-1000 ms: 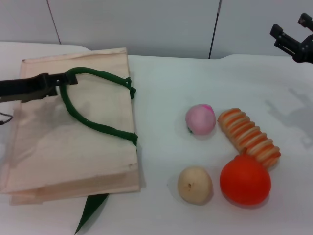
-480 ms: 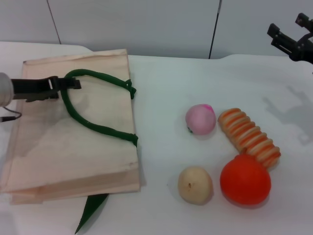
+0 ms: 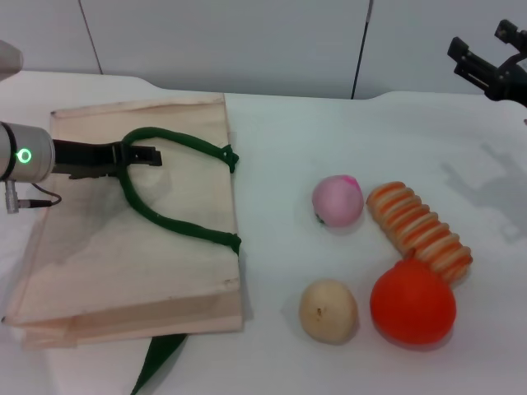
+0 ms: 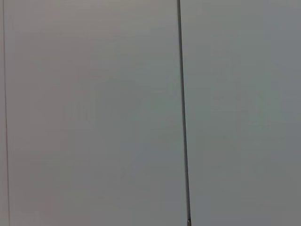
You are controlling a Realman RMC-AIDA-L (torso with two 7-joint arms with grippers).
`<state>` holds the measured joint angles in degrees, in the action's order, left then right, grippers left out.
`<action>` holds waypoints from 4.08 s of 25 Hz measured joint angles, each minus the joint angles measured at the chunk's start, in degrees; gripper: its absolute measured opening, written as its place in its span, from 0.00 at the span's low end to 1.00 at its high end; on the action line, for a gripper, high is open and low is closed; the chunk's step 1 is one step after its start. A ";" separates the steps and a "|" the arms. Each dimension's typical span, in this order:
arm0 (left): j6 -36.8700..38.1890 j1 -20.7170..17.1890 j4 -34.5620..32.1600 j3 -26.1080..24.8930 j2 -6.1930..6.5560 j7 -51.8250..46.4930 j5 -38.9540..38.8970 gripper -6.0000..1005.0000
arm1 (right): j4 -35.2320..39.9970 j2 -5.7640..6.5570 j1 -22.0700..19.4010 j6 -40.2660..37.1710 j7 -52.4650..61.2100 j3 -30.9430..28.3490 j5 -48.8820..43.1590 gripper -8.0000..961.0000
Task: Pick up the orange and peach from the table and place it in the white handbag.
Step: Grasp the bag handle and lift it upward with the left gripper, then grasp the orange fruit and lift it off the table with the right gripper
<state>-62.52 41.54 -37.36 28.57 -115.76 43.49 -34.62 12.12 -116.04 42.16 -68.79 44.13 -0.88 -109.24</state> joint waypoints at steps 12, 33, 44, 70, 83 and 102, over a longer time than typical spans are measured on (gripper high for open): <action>0.44 1.49 0.49 0.00 0.21 -2.01 4.42 0.87 | 0.00 0.03 -0.01 -0.10 0.13 -0.09 0.00 0.88; 4.50 5.28 6.17 0.02 1.31 -2.70 9.94 0.34 | -0.53 -0.06 0.30 -0.81 0.17 -0.09 0.00 0.87; 3.99 2.72 6.20 -0.75 0.72 9.53 -3.80 0.14 | -0.52 -0.06 -0.23 -0.83 0.17 -0.09 0.00 0.86; -18.65 -2.69 10.65 -0.88 7.33 26.74 -35.24 0.14 | 23.09 0.13 3.33 -27.35 22.67 7.36 -33.54 0.85; -20.99 -6.16 10.64 -0.89 9.10 26.94 -41.19 0.13 | 31.85 -0.39 4.89 -39.82 31.20 10.33 -49.58 0.84; -25.25 -6.04 10.64 -0.88 10.43 26.92 -43.97 0.14 | 24.04 -0.97 7.77 -27.25 40.43 26.57 -51.85 0.83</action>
<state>-87.77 35.50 -26.72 27.68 -105.33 70.41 -78.59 36.16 -117.01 49.93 -96.04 84.56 25.69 -161.09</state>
